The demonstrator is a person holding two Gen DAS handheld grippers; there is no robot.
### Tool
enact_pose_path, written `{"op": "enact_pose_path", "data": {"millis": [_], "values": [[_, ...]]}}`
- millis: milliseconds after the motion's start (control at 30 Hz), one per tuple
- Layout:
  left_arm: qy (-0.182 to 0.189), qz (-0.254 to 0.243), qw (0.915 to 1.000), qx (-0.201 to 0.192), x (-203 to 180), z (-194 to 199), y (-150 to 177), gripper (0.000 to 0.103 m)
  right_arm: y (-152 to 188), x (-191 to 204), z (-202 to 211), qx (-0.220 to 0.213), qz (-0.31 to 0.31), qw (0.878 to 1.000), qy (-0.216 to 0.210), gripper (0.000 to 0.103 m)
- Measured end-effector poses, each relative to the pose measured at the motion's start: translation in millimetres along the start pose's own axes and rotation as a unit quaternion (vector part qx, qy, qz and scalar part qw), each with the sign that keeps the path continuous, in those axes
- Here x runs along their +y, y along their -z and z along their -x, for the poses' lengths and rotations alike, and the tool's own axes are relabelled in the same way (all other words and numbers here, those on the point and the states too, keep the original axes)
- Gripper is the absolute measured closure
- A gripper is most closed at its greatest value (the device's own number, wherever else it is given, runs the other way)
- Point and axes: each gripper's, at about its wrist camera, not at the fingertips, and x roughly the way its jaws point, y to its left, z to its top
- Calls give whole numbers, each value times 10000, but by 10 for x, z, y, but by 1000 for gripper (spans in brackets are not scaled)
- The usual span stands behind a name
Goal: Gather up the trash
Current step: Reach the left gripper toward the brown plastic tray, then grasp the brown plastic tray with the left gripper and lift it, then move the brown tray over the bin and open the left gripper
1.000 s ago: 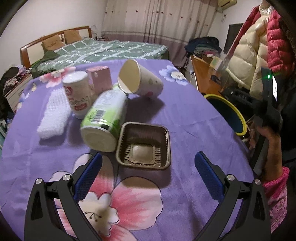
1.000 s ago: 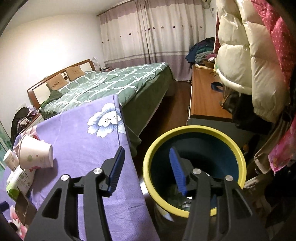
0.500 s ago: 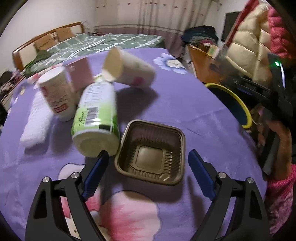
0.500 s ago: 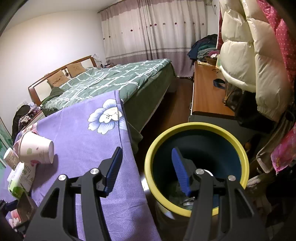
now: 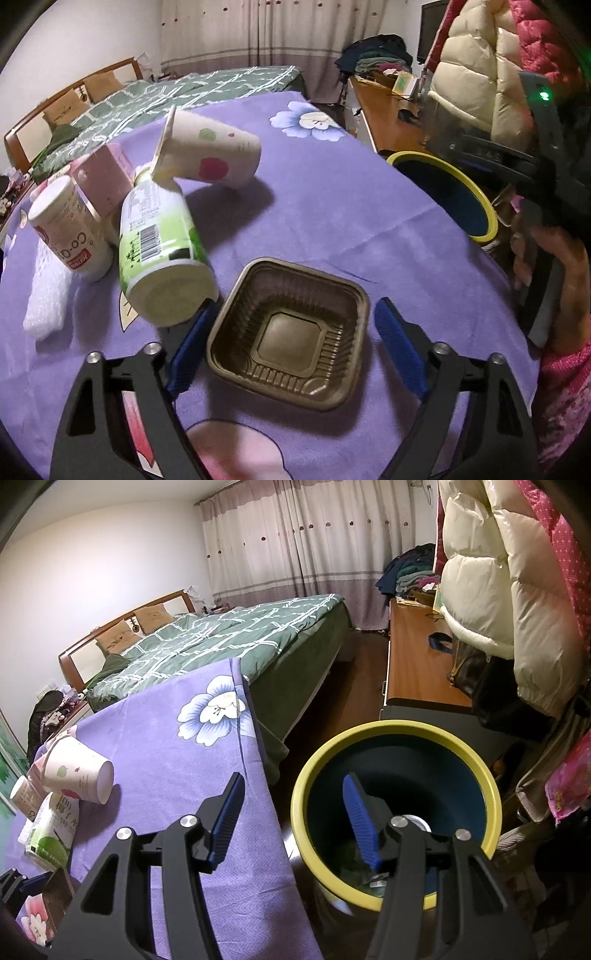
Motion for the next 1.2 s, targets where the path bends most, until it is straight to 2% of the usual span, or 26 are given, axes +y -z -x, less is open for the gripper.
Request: {"op": "enact_pose_path", "data": {"millis": [267,567,833,1200], "values": [[-2,-255,9996,138,-50,-67,54,33,-11,-30,-13,18,-43,10000,-64,50],[214,-419,9989,-14,-218,60,-56,34,5,-177,163,-227,-88,9997,-31,50],[553,-832,9950,-86,-664,-65,-480,34,31,-708,492,-370,-279,9980,421,50],[1060,-1615,9812,25,-1676,-589,-1271,33,121,-1209,737,-513,-444,9927,1001,49]]}}
